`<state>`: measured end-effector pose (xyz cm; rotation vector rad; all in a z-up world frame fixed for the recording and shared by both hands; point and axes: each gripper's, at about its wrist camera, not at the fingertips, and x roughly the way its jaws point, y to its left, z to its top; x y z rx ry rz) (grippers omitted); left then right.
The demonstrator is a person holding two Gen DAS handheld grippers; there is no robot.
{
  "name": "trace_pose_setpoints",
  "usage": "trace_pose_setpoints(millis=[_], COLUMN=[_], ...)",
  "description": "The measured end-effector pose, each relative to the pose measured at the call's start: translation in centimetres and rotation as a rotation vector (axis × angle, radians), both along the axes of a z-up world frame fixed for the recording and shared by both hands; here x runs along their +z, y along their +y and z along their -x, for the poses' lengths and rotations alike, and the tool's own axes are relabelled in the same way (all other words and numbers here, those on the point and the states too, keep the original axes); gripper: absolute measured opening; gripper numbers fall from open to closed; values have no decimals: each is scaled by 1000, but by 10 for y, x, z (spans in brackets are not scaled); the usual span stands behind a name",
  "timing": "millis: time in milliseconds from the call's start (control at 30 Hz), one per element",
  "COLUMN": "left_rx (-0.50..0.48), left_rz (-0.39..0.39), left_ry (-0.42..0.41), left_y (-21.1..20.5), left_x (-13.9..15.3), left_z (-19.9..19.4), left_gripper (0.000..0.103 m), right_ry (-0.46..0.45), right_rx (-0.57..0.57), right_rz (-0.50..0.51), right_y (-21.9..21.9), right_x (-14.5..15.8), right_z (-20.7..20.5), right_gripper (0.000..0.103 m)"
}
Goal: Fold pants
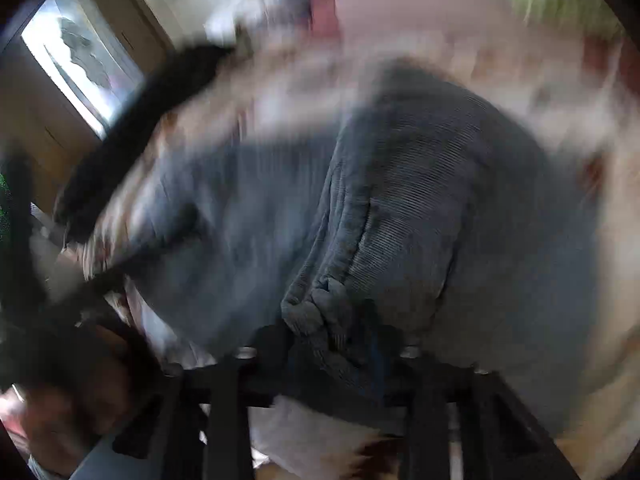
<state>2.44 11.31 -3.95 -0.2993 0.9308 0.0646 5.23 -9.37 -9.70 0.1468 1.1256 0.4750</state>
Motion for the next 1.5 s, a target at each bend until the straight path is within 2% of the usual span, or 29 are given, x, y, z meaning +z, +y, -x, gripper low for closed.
trace_pose_setpoints(millis=[33,67,133,233,300,333,400,433,467,500,533,600,633,733,800,867,933,967,1000,1033,1100,1200,1300,1367,1400,1433,1467,1500], left_rx=[2,-2,-6,-66,-125,-149,-220,-248,-285,-307,-318,-343,-343,-350,-340,-334,-339,-347,-353,-350,-355,-361,-363,-364,-363,-363,-366,-368], left_rz=[-1,-4,-7,35,59,66,89,98,99,49,-64,-276,-294,-265,-252,-243,-235,-264,-274,-276,-287,-272,-264,-267,-263,-260,-260,-246], left_ry=[5,5,-7,-45,-74,-84,-90,-92,-88,-57,15,170,70,77,5,-32,12,89,103,38,40,26,5,-2,-1,4,11,14], left_y=[4,5,1,-17,-38,-48,-73,-82,-93,-104,-117,-136,-137,-137,-135,-134,-133,-135,-134,-135,-137,-137,-132,-133,-131,-131,-132,-130], left_x=[0,2,7,22,33,37,41,39,33,21,-1,-46,-41,-25,-7,-1,-13,-31,-43,-41,-39,-38,-42,-42,-43,-43,-43,-38], left_z=[1,4,5,2,-1,-3,-6,-7,-9,-13,-19,-30,-21,-16,-12,-10,-16,-23,-23,-18,-17,-19,-15,-13,-13,-13,-15,-15], left_gripper=[103,103,103,103,103,103,103,103,103,103,103,103,103,103,103,103,103,103,103,103,103,103,103,103,103,103,103,103], right_ry=[-81,-84,-84,-127,-83,-30,153,141,156,187,189,140,126,106,113,142,159,180,229,275,264,180,161,167,205,243,196,205], right_rx=[-19,-19,-66,-175,-259,-298,-345,-358,-357,-358,-362,-370,-372,-366,-350,-317,-312,-327,-359,-385,-395,-360,-316,-330,-341,-341,-350,-358], right_rz=[-28,-69,-197,-283,-379,-425,-484,-583,-621,-653,-677,-682,-688,-711,-729,-770,-745,-712,-657,-627,-686,-640,-686,-652,-602,-584,-599,-613], right_y=[-4,-9,-33,-79,-108,-122,-140,-151,-156,-161,-167,-183,-185,-197,-200,-198,-191,-195,-194,-193,-198,-200,-196,-194,-190,-188,-190,-193], right_x=[6,12,28,45,37,22,-22,-30,-28,-26,-22,-4,3,20,26,23,12,1,-17,-38,-35,1,18,7,-9,-28,-23,-15], right_z=[8,11,18,30,28,25,19,22,22,20,19,12,11,-10,-31,-57,-86,-96,-111,-121,-119,-91,-50,-27,-23,-22,-17,-15], right_gripper=[44,59,71,74,77,80,80,78,78,78,78,78,79,79,79,79,79,79,79,78,77,78,80,92,94,90,89,89])
